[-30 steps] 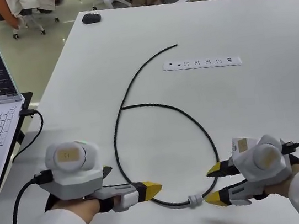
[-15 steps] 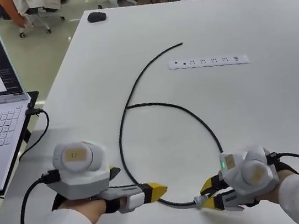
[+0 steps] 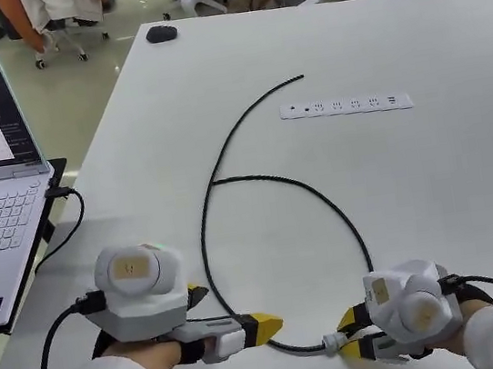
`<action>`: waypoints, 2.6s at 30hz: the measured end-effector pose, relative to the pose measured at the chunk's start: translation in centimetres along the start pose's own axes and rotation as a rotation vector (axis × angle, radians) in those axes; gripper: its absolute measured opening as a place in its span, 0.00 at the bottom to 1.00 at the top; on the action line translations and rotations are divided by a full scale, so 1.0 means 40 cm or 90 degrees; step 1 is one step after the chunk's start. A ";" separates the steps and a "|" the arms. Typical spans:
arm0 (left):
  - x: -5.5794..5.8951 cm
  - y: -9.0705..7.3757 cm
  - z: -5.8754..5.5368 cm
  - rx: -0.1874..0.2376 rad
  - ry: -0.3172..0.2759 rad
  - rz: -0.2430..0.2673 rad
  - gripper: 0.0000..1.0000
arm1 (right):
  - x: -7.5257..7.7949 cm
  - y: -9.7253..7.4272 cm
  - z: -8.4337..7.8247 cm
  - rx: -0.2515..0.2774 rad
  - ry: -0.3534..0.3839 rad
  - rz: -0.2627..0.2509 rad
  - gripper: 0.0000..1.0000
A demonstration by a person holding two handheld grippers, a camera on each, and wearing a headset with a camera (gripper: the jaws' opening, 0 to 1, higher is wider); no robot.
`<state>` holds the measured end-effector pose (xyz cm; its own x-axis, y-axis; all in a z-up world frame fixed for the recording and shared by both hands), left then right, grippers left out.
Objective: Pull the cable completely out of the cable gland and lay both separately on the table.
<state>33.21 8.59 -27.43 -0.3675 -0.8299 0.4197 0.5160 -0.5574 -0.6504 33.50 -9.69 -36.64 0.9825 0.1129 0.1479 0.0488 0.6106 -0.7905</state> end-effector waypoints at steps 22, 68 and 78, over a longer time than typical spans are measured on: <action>0.037 -0.003 0.028 0.043 0.032 -0.050 0.68 | 0.071 -0.121 0.055 0.055 0.107 -0.083 0.12; 0.288 -0.103 0.227 0.200 0.280 -0.411 0.23 | 0.083 -0.458 0.352 0.206 -0.131 -0.216 0.10; 0.301 -0.118 0.242 0.212 0.323 -0.438 0.17 | 0.074 -0.471 0.358 0.246 -0.154 -0.224 0.11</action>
<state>33.82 1.00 -13.17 -0.9313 -0.2469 0.2678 0.2248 -0.9681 -0.1110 32.91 -9.65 -12.80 0.8478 -0.0008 0.5303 0.2519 0.8806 -0.4014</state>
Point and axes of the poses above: the centre of the closed fingertips' face, and the gripper's own axes: y roughly forward along the fingers, x roughly to its right, z roughly out of its top, the point moved 6 cm from there along -y, roughly backward along the fingers, and after that the axes turned 9 degrees about -y, right-handed, at the moved point
